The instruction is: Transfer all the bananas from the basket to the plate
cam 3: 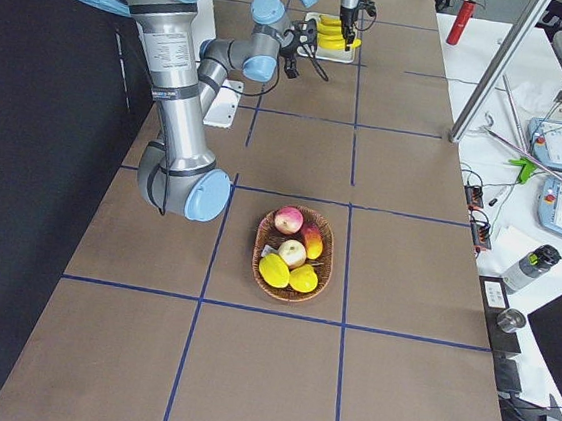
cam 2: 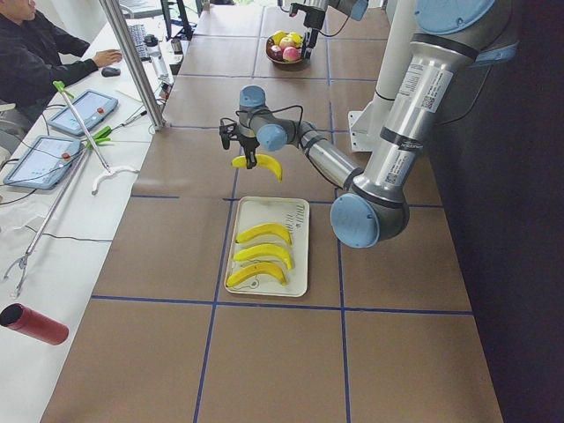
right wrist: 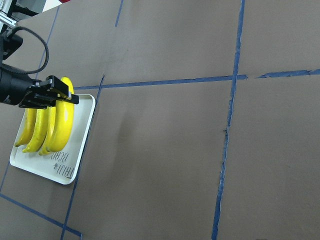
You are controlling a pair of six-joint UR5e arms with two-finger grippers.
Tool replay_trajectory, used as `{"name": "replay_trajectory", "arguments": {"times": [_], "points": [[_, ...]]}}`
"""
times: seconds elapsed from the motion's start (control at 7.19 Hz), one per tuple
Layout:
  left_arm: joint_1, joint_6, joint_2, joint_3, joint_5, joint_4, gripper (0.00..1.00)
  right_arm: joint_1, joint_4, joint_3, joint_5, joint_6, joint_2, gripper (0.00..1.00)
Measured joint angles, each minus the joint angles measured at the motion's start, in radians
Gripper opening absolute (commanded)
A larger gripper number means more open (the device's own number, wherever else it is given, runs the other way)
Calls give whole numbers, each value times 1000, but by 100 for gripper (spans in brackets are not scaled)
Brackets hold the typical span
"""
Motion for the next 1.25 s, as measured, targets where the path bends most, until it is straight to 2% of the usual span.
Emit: {"name": "replay_trajectory", "arguments": {"times": [0.28, 0.84, 0.97, 1.11, 1.25], "points": [[5, -6, 57, 8, -1, 8, 0, 1, -1, -6, 0, -1, -1, 100], [13, 2, 65, 87, 19, 0, 0, -1, -5, -13, -1, 0, 0, 100], [20, 4, 64, 99, 36, -1, 83, -1, -5, -14, -1, 0, 0, 100], [28, 4, 64, 105, 45, -3, 99, 0, -5, -14, -2, 0, 0, 100], [31, 3, 63, 103, 49, -7, 99, 3, -6, -14, -2, 0, 0, 100]]}}
